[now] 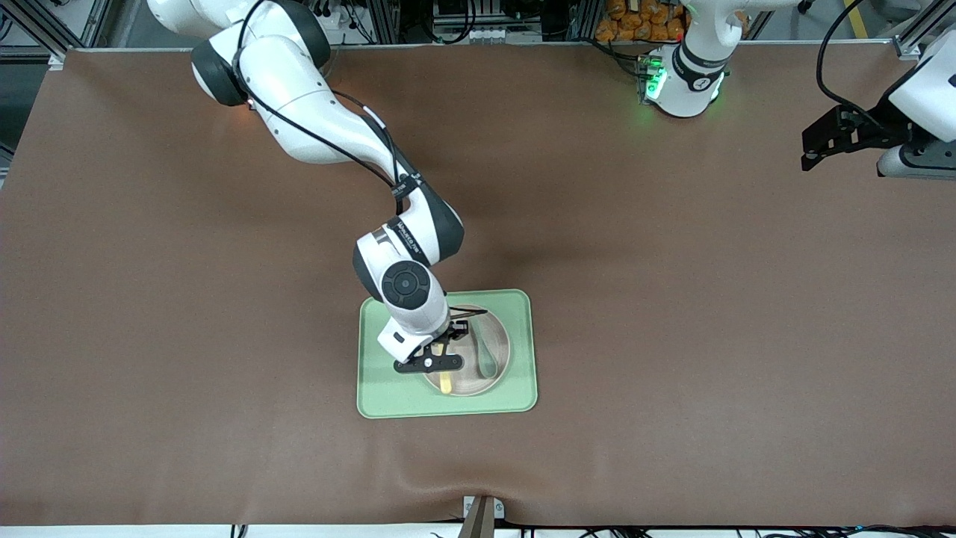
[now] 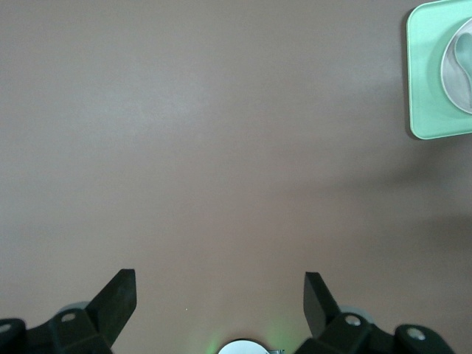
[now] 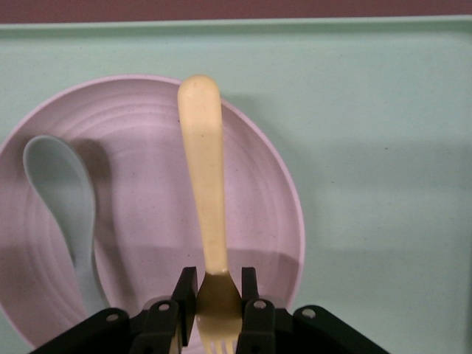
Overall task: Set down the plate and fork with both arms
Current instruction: 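Lift the fork with the right gripper and move it beside the plate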
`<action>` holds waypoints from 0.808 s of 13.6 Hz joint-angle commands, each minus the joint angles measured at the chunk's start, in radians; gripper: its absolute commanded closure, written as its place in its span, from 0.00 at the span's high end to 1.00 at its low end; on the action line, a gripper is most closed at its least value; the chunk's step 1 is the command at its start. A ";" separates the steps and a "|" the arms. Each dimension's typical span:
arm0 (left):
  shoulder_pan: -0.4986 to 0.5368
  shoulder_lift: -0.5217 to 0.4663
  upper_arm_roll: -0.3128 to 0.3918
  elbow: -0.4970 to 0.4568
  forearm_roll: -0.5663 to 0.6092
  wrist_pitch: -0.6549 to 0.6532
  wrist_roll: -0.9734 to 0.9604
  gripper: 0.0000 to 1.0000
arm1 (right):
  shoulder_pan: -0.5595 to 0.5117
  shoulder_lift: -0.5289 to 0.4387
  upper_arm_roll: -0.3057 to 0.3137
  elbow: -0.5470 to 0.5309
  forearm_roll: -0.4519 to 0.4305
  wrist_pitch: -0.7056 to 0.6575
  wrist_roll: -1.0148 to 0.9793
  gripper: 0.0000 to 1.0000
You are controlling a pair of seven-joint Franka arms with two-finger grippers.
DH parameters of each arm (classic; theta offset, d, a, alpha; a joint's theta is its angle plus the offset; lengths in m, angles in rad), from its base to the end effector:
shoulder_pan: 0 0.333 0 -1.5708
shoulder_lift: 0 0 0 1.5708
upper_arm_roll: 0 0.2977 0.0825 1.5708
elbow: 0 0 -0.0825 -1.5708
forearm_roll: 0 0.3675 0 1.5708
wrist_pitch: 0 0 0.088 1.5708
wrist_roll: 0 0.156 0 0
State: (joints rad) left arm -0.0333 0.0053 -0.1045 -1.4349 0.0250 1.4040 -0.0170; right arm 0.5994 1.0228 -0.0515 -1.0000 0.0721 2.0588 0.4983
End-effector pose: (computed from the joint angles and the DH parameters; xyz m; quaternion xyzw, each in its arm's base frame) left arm 0.5157 -0.0671 0.6009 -0.9981 0.0585 0.0171 0.0135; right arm 0.6366 0.4105 0.1792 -0.9995 -0.0212 -0.0108 0.0183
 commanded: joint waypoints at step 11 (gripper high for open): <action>0.012 0.002 0.008 0.010 -0.025 0.004 0.022 1.00 | -0.110 -0.055 0.015 -0.124 0.002 0.006 -0.113 0.03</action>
State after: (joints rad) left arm -0.0251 0.0053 -0.0968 -1.4352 0.0076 1.4040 -0.0170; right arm 0.4984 0.9855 -0.0477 -1.0696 0.0759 2.0304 0.3936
